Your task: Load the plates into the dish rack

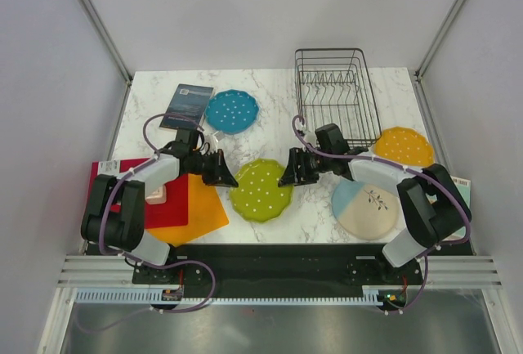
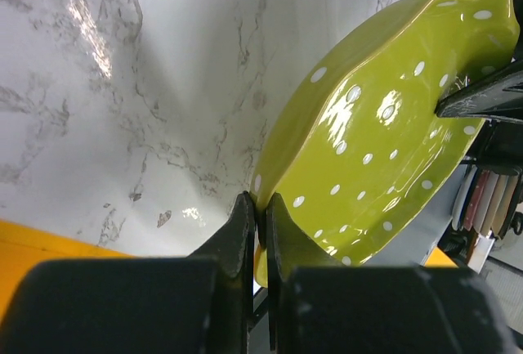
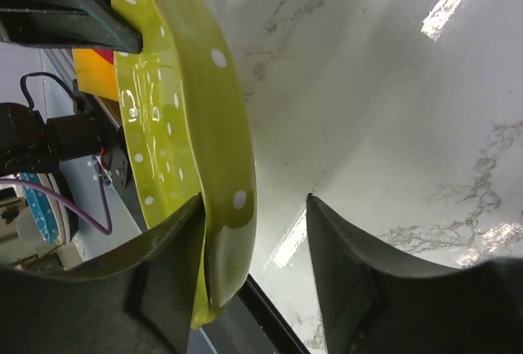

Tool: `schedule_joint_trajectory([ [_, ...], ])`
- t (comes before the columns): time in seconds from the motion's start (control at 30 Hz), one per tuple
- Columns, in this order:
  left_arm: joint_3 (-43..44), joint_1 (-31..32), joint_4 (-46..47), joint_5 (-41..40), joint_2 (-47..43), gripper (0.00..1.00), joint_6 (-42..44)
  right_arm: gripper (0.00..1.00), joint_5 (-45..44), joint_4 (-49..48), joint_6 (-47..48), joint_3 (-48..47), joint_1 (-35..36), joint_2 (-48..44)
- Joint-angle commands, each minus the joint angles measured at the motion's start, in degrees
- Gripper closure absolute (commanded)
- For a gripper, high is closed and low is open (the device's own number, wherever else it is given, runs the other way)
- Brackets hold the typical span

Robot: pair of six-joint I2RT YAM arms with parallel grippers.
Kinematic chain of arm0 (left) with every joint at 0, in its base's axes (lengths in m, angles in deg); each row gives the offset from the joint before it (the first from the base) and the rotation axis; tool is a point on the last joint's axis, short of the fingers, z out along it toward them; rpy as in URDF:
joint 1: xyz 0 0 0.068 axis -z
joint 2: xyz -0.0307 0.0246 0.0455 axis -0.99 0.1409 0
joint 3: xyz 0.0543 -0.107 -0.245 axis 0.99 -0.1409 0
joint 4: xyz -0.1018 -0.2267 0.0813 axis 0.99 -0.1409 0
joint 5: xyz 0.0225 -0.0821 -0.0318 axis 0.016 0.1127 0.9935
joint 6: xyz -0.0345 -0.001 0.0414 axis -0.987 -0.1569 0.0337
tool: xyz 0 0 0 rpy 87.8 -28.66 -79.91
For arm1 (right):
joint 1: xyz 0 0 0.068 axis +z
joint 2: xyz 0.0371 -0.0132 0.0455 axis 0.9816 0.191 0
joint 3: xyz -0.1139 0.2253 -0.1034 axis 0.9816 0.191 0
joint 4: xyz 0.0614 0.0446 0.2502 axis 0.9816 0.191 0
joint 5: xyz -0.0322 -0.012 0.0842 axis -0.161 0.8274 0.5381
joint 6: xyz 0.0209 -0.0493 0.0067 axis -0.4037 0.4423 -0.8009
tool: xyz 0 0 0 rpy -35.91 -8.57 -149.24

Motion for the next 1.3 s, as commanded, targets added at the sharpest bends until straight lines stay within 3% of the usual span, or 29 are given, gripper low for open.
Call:
schedule_joint_trajectory([
  [0.0, 3.41, 0.16, 2.85, 7.80, -1.75, 0.98, -2.20, 0.45, 3.06, -0.69, 0.86, -2.75, 0.16, -2.56],
  [0.17, 2.97, 0.16, 3.47, 7.54, -2.10, 0.98, -2.64, 0.67, 4.64, -1.66, 0.51, -3.54, 0.33, -2.83],
  [0.27, 3.15, 0.16, 3.47, 6.22, -2.45, 0.93, -2.73, 0.87, 5.35, -1.49, 0.59, -5.29, 0.33, -2.91],
  [0.3, 3.49, 0.16, 3.47, 5.00, -2.80, 0.86, -2.73, 1.00, 5.52, -0.27, 1.72, -6.08, 0.25, -2.91],
  [0.4, 4.81, 0.16, 2.68, 1.32, -4.03, 0.55, -1.85, 1.00, 5.00, 5.68, 6.80, -11.61, 0.25, -2.83],
  [0.6, 13.33, -3.16, -2.60, -9.23, -8.94, 0.33, 6.58, 1.00, 0.43, 23.54, 20.18, -35.15, -4.30, 0.77],
  [0.67, 14.57, -4.14, -1.11, -10.83, -12.53, 0.28, 7.29, 1.00, -1.85, 26.97, 21.86, -44.35, -6.51, 3.83],
  [0.8, 13.79, -4.76, 7.31, -13.82, -18.44, 0.09, 8.08, 1.00, -8.61, 30.85, 23.35, -59.06, -11.60, 9.73],
  [0.9, 11.68, -4.76, 10.66, -15.05, -20.12, 0.05, 7.73, 1.00, -17.30, 31.03, 24.59, -68.12, -13.72, 13.95],
  [0.97, 10.88, -4.67, 11.99, -16.80, -19.59, 0.05, 6.94, 1.00, -29.29, 30.51, 24.24, -73.49, -14.08, 16.23],
  [1.2, 10.79, -3.88, 13.75, -19.01, -15.64, 0.05, 5.45, 1.00, -61.55, 17.60, 23.27, -73.68, -14.43, 17.12],
  [1.27, 11.06, -3.88, 14.01, -19.01, -15.37, 0.06, 5.79, 1.00, -64.60, 16.01, 25.01, -76.05, -14.43, 18.88],
])
